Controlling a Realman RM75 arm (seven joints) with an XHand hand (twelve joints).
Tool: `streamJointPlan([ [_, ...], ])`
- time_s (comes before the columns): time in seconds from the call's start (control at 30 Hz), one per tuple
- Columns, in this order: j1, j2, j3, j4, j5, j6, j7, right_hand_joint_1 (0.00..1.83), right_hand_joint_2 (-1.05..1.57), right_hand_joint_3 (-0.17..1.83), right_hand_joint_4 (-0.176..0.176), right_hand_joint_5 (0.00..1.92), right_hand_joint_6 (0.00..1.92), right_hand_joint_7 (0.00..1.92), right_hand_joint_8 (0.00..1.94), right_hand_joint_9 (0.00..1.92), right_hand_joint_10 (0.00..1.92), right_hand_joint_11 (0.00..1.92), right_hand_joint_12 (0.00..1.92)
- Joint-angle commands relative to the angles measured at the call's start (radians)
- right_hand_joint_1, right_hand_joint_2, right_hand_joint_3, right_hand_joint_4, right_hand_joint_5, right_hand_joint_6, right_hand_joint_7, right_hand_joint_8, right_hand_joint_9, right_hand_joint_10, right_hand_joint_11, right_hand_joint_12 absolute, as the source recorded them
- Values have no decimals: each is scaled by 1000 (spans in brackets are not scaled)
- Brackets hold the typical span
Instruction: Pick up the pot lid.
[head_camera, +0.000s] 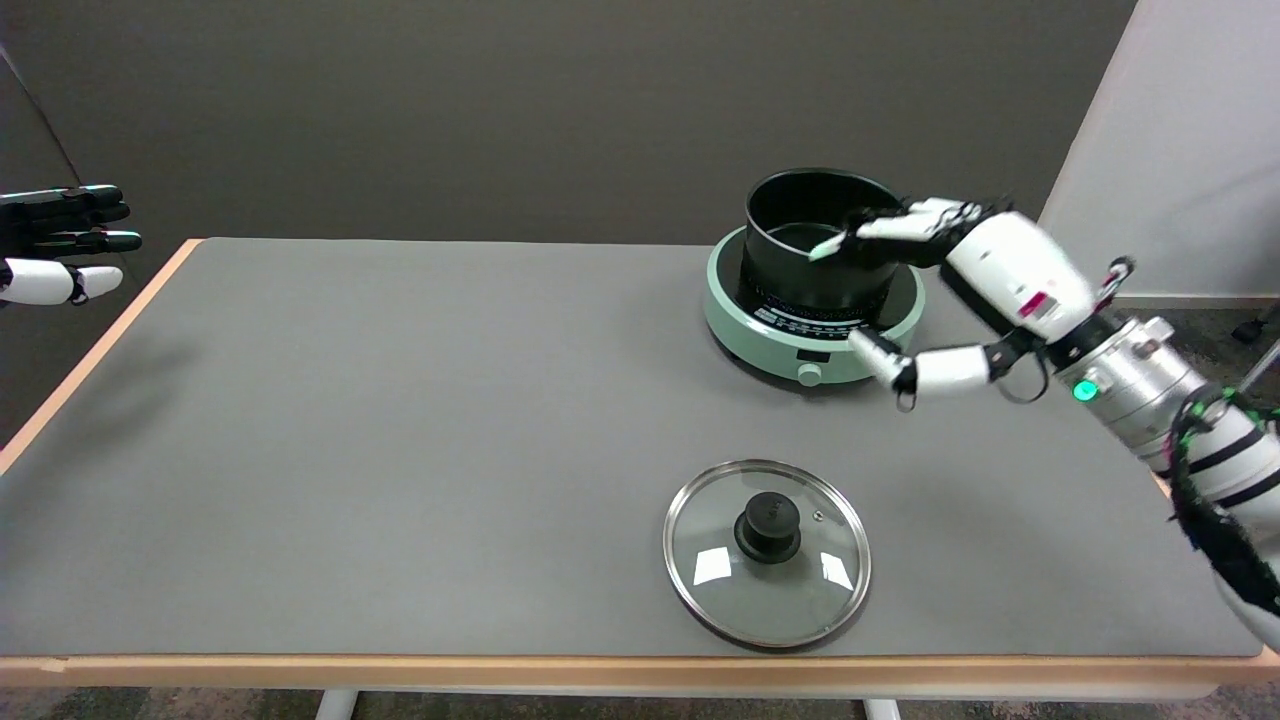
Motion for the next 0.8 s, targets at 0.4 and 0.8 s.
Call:
streamJointPlan([
  [0.4, -105, -93, -168, 85, -237, 45, -254, 873, 585, 917, 125, 621, 322, 777, 277, 736, 547, 513, 1165],
  [0.8, -126, -97, -192, 89, -239, 113, -254, 873, 576, 928, 120, 613, 312, 760, 264, 724, 533, 507, 1158],
])
